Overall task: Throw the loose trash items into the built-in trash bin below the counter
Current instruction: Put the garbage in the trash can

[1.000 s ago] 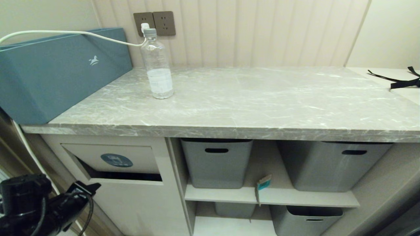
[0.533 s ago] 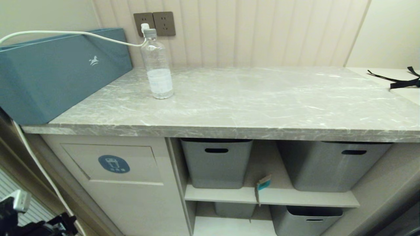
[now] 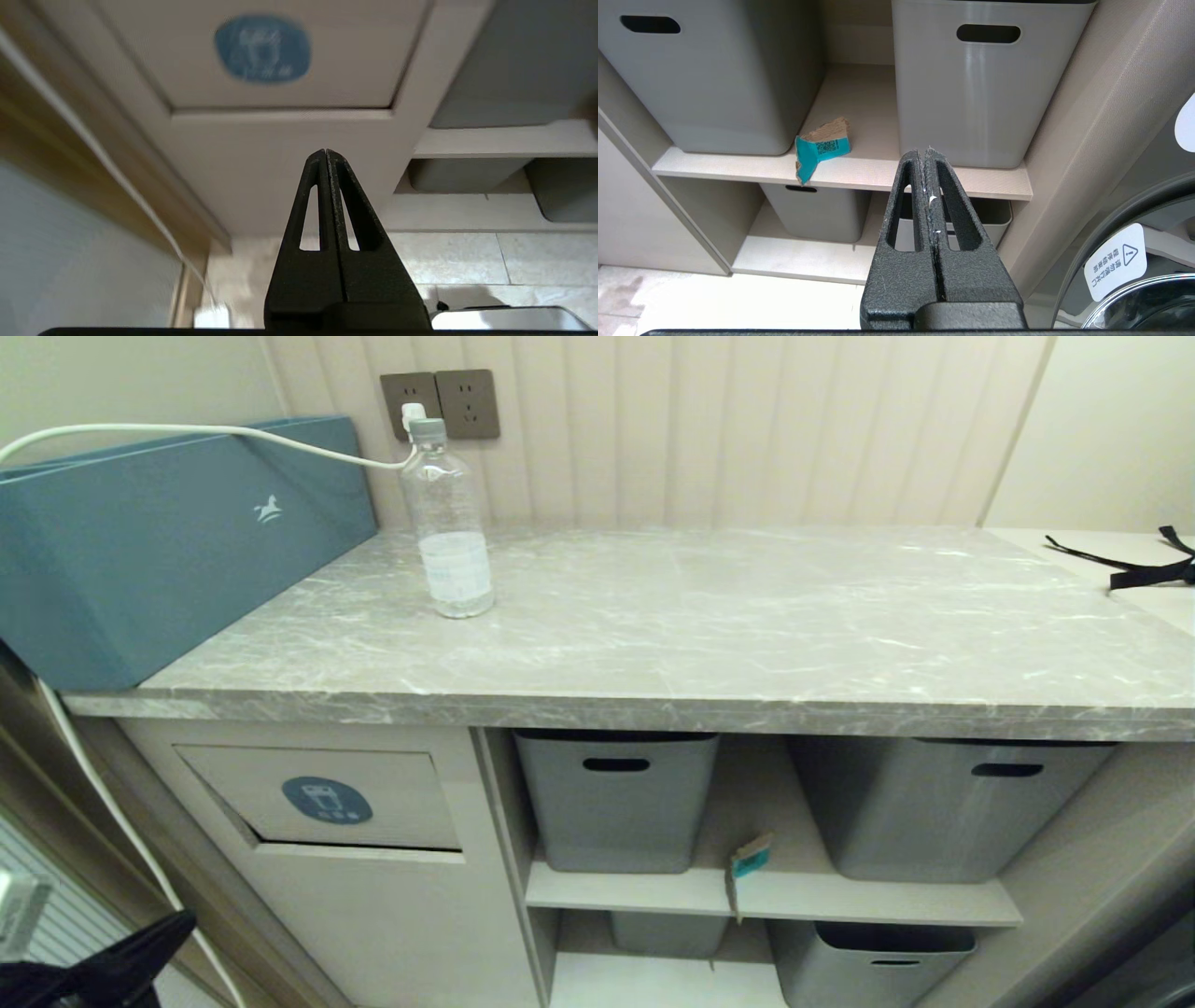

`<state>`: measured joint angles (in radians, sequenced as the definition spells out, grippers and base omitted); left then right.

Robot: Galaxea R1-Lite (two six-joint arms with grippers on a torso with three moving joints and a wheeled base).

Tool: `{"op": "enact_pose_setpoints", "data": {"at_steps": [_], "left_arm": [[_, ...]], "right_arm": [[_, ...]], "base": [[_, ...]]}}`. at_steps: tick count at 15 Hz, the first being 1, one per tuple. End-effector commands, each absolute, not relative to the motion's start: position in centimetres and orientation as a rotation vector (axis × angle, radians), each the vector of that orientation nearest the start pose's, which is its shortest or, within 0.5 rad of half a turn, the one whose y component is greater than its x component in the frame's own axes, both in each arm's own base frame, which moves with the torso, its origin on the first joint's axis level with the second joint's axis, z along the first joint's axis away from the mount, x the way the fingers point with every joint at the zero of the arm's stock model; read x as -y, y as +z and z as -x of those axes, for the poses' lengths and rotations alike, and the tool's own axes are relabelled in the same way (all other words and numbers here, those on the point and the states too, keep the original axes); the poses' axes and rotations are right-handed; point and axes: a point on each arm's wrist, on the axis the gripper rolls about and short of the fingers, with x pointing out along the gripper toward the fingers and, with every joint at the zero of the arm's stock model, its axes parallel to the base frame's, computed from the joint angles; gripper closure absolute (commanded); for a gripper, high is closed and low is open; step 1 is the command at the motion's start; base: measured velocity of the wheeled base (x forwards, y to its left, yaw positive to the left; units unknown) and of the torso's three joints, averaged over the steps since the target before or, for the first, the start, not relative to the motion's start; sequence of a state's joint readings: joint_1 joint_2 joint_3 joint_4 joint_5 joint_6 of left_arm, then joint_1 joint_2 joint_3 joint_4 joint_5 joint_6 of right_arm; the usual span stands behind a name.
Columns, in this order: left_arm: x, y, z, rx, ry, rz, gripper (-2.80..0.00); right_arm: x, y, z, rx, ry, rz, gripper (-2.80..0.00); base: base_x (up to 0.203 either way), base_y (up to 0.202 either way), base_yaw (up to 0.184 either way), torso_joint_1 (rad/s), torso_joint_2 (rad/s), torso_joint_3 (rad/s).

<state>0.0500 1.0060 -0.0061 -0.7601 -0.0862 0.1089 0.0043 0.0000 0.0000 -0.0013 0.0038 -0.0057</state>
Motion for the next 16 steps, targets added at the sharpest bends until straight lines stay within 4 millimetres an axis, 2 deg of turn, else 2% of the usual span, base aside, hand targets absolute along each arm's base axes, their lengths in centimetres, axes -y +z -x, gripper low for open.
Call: {"op": "enact_pose_setpoints", "data": {"at_steps": [1,6,9,14,16], "left_arm": [[-0.1,13.4,-7.9,-0.118,-0.108,-0.142,0.00],[0.1,13.6,-4.2,-0.027,-0.192,-0.209,0.00],[0.5,12.5,-1.9,0.018,-0.202,-0.234,0.00],[0.5,10.8,-0.3,0.023,-0.162,-0.245,0.00],[0.4,10.1,-0.2,-0.050,-0.096,-0.240,0.00]], "right_arm": [[0.0,7.6,2.3,0.003,0.009,0.006,0.00],[0.0,7.6,2.3,0.003,0.009,0.006,0.00],[0.0,7.6,2.3,0.003,0.009,0.006,0.00],[0.0,7.6,2.3,0.003,0.009,0.006,0.00],[0.0,7.6,2.3,0.003,0.009,0.006,0.00]], "base": [[0.000,0.000,0.000,0.000,0.00,0.000],[0.000,0.000,0.000,0.000,0.00,0.000],[0.000,0.000,0.000,0.000,0.00,0.000],[0.000,0.000,0.000,0.000,0.00,0.000],[0.000,0.000,0.000,0.000,0.00,0.000]]}}
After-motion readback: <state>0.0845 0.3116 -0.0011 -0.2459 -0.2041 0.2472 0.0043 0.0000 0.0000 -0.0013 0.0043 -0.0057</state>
